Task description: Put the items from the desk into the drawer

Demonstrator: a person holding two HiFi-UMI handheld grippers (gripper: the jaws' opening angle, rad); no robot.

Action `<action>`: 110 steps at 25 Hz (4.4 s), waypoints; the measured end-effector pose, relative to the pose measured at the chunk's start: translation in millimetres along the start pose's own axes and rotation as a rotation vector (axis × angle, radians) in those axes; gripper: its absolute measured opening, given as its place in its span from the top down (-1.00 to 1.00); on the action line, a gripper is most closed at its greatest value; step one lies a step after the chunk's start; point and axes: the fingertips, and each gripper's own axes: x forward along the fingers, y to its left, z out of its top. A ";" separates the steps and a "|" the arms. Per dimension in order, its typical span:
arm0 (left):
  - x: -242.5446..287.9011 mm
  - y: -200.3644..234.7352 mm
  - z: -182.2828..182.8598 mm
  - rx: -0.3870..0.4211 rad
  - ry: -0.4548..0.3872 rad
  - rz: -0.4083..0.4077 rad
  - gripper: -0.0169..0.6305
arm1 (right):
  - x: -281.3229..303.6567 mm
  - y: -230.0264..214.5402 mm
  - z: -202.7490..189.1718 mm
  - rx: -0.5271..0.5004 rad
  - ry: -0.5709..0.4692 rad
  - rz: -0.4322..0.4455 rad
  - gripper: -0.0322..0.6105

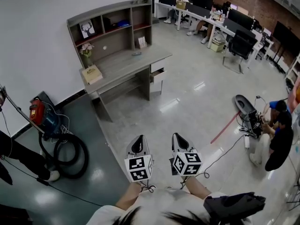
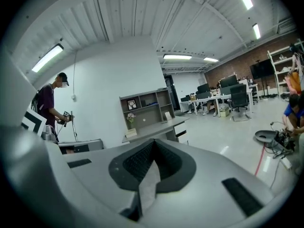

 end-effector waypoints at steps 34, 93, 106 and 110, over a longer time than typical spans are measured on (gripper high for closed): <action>138.2 20.5 35.5 -0.027 0.022 0.033 0.96 | 131.0 -68.8 33.5 0.013 0.100 -0.013 0.90; 406.3 -1.2 71.3 -0.027 0.085 0.037 0.96 | 350.2 -192.1 94.2 0.027 0.183 0.077 0.90; 483.0 46.7 101.5 -0.063 0.063 0.038 0.96 | 442.9 -180.0 116.0 -0.005 0.212 0.099 0.90; 506.6 62.0 109.3 -0.067 0.059 0.033 0.96 | 471.4 -176.3 124.3 -0.012 0.206 0.100 0.90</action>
